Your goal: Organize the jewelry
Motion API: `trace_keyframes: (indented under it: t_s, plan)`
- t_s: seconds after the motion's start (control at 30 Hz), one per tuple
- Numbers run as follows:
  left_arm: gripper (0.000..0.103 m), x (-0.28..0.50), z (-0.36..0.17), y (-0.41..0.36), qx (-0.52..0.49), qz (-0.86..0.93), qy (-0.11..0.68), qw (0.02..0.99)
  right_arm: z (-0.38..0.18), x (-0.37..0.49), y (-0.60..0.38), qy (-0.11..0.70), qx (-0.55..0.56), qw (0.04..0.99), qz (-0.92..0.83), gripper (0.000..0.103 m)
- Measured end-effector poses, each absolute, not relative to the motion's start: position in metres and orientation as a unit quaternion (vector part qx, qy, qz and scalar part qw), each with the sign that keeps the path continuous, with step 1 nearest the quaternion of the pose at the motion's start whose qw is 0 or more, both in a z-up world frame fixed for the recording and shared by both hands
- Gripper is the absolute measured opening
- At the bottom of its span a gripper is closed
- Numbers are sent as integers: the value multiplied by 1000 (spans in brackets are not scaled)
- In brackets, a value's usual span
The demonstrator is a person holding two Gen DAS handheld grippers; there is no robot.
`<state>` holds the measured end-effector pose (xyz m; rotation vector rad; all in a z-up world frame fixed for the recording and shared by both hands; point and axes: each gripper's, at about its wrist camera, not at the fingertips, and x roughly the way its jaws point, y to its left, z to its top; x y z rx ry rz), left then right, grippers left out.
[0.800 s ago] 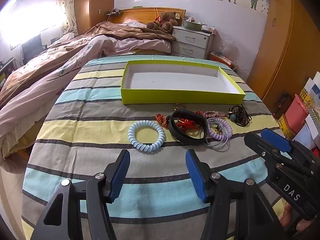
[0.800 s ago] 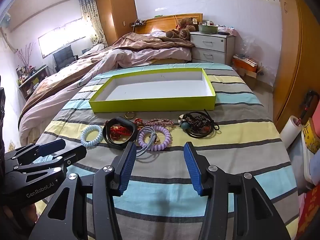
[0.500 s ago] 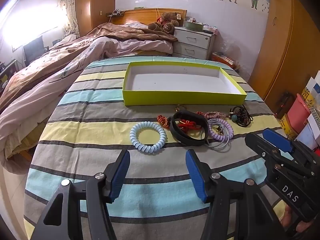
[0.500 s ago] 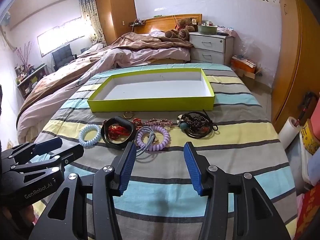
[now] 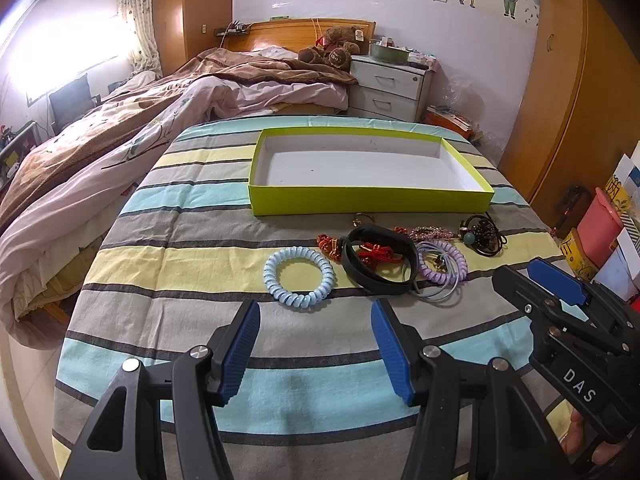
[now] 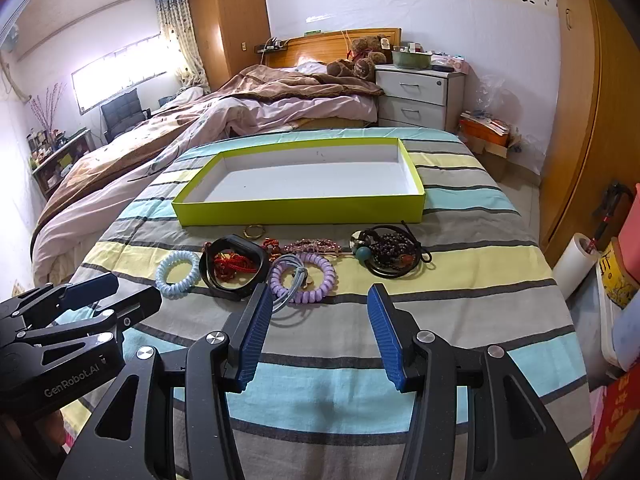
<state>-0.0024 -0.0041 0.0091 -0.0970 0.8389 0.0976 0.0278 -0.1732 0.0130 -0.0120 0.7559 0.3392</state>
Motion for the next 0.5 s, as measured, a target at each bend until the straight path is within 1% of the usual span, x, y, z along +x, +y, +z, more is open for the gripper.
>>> trace_keyframes:
  t_s: [0.5]
  plan:
    - [57,-4,11,-3,-50,53,402,913,15,28,-174,368,-5,916,162,50]
